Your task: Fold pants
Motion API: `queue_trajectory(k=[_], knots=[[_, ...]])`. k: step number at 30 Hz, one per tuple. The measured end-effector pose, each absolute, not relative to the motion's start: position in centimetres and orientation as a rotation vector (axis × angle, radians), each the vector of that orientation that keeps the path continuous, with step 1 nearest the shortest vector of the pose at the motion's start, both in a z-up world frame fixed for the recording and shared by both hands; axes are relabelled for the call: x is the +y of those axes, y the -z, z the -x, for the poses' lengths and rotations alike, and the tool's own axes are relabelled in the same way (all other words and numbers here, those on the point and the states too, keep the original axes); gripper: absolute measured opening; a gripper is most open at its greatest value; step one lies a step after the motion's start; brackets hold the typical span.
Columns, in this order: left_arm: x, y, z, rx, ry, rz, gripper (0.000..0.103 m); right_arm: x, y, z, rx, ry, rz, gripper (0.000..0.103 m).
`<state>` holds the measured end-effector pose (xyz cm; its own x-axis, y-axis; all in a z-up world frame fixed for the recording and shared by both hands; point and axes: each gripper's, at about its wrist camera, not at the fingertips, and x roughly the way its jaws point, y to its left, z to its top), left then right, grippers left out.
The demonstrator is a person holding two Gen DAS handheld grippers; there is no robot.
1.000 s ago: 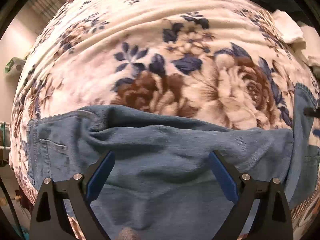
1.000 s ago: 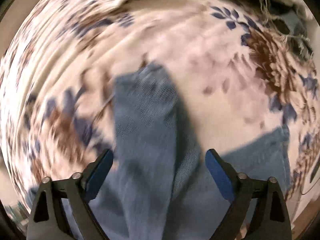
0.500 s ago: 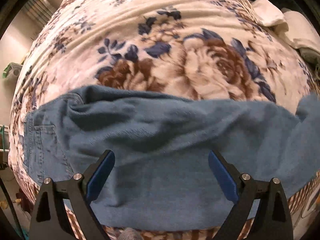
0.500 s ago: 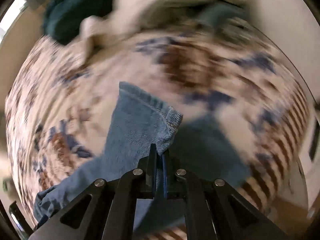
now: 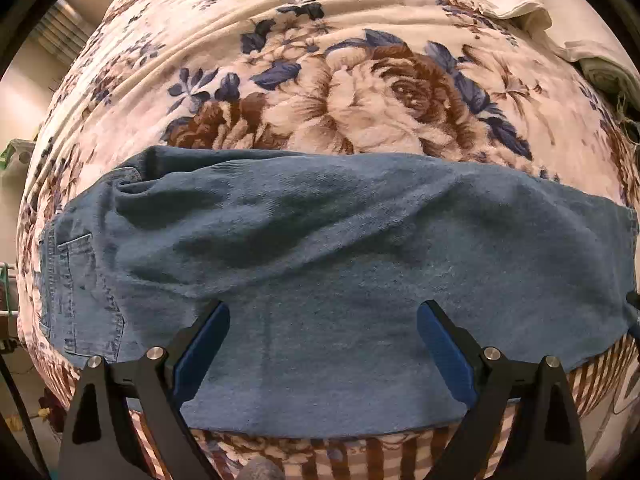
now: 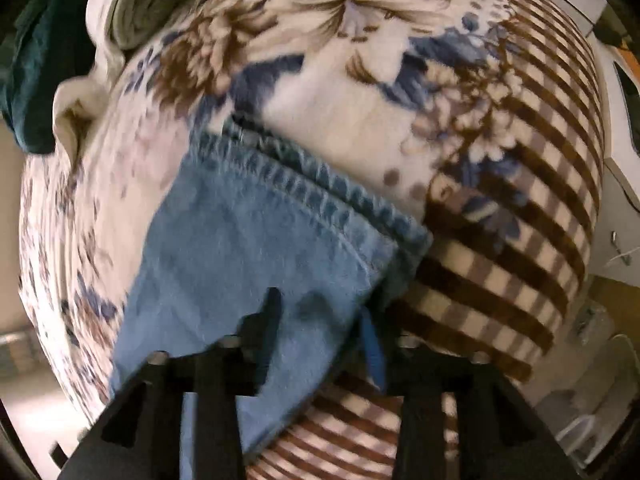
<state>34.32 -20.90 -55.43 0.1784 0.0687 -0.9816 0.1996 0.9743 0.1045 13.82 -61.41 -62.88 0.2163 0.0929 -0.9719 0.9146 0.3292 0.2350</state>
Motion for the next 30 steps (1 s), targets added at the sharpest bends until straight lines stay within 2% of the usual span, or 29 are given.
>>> queue_trajectory(k=[1, 3, 8, 11, 12, 14, 16, 17, 23, 30], knots=[[-20.9, 55.4, -34.2, 1.392, 0.092, -0.228, 0.096, -61.6, 63.0, -13.8, 1.212, 0.771, -1.091, 0.038], [-20.7, 55.4, -34.0, 1.395, 0.089, -0.216, 0.096, -61.7, 62.9, -14.2, 1.211, 0.817, -1.028, 0.005], [-20.3, 55.2, -33.5, 1.388, 0.086, -0.211, 0.096, -61.5, 60.3, -13.5, 1.166, 0.881, -0.882, 0.005], [-19.7, 55.5, -33.3, 1.398, 0.079, -0.205, 0.096, -62.1, 62.3, -13.4, 1.243, 0.868, -0.932, 0.006], [-19.4, 55.5, -33.2, 1.4, 0.077, -0.198, 0.096, -62.4, 63.3, -13.5, 1.293, 0.848, -0.949, 0.008], [-18.6, 55.2, -33.1, 1.398, 0.071, -0.188, 0.096, -62.6, 63.6, -14.0, 1.339, 0.801, -0.937, 0.023], [-17.3, 54.4, -32.9, 1.386, 0.064, -0.17, 0.096, -62.2, 62.3, -14.3, 1.334, 0.76, -0.928, 0.067], [-16.1, 53.7, -32.8, 1.372, 0.054, -0.163, 0.096, -61.7, 61.3, -14.3, 1.327, 0.748, -0.912, 0.072], [-6.3, 50.7, -34.0, 1.341, -0.049, -0.106, 0.096, -52.7, 56.5, -17.2, 1.376, 0.551, -0.788, 0.073], [11.5, 52.1, -39.2, 1.368, -0.243, 0.002, 0.096, -35.1, 59.4, -26.7, 1.527, 0.22, -0.676, 0.073]])
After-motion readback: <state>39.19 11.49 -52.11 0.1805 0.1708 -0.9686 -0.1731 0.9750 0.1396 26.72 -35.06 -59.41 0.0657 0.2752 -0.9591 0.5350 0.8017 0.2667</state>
